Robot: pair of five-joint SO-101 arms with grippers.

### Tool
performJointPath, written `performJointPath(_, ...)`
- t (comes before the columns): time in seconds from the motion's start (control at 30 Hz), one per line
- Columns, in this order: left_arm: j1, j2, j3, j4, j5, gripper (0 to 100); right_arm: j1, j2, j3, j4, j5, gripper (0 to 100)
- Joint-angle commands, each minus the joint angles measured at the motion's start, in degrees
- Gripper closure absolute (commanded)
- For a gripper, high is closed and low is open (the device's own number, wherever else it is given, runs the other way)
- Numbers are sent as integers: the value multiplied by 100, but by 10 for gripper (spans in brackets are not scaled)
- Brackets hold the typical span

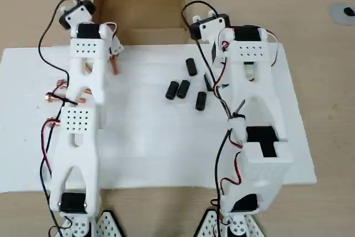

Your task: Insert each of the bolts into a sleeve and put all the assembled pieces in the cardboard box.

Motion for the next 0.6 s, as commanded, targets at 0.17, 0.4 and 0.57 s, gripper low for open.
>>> performJointPath(0.17,79,66,-53,-123,26,891,-31,-75,-13,18,0,917)
performJointPath(0.4,79,66,-53,211,-360,993,-31,-57,-13,18,0,917)
performJointPath(0.57,79,-101,-782,782,-404,995,-31,-57,-4,18,0,917)
